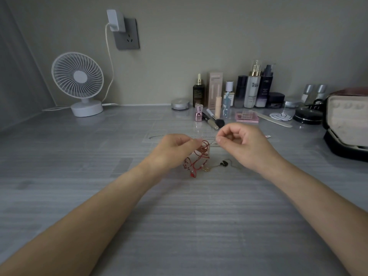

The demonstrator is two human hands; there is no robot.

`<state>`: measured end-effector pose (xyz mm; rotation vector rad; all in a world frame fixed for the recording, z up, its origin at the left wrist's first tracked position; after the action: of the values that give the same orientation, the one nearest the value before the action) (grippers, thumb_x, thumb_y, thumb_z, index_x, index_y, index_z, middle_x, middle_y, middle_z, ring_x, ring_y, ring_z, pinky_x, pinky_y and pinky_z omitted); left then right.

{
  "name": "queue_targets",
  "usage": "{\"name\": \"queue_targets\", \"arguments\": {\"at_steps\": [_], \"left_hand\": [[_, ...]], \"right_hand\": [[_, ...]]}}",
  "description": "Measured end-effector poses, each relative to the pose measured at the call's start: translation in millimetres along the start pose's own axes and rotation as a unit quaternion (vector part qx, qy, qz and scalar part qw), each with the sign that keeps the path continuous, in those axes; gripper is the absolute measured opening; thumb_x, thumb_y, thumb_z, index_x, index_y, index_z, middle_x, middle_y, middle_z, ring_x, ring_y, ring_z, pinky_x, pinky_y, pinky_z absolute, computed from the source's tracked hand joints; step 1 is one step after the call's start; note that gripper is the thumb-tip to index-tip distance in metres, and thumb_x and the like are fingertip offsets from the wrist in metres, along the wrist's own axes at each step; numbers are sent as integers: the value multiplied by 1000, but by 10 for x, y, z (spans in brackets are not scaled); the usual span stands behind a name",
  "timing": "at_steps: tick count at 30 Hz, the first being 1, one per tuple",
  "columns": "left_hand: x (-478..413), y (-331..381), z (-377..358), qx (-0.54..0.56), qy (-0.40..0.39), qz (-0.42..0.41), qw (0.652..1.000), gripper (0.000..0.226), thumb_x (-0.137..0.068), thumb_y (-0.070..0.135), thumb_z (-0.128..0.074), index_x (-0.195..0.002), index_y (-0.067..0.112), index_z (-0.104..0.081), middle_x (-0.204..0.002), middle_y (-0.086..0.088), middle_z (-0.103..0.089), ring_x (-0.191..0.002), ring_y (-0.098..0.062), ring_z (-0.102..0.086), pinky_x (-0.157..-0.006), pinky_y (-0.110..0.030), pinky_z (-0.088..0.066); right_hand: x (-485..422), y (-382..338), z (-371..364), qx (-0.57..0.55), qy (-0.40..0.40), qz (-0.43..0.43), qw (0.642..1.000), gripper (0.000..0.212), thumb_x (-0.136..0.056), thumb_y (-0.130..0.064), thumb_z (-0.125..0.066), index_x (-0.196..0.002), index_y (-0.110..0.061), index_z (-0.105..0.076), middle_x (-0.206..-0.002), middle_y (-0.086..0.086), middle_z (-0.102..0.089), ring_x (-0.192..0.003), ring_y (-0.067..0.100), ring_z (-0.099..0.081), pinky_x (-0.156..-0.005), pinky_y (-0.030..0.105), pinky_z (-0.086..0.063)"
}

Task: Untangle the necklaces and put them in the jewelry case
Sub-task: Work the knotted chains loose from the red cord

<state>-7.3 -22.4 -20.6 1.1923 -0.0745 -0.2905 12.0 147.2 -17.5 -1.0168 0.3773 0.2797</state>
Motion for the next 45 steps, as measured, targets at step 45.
{"name": "queue_targets", "arguments": {"at_steps": [45], "left_hand": [[-57, -70, -11, 19, 16, -30, 999, 23, -91, 26, -55, -70, 21, -65, -66, -3, -47, -58, -10, -38, -57, -23, -32]], "right_hand": [[19, -65, 47, 0, 104, 32, 994, 15, -87, -15, -60, -73, -20, -61, -30, -9, -38, -31, 8, -27, -38, 10, -23]]}}
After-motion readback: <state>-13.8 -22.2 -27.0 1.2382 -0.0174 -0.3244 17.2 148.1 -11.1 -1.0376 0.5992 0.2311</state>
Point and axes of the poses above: each hand's wrist, its own x-axis away from the middle knuckle, its own z-axis out of the back of the hand, y = z × x, the point moved 1 cm from there along -x, towards the middle knuckle
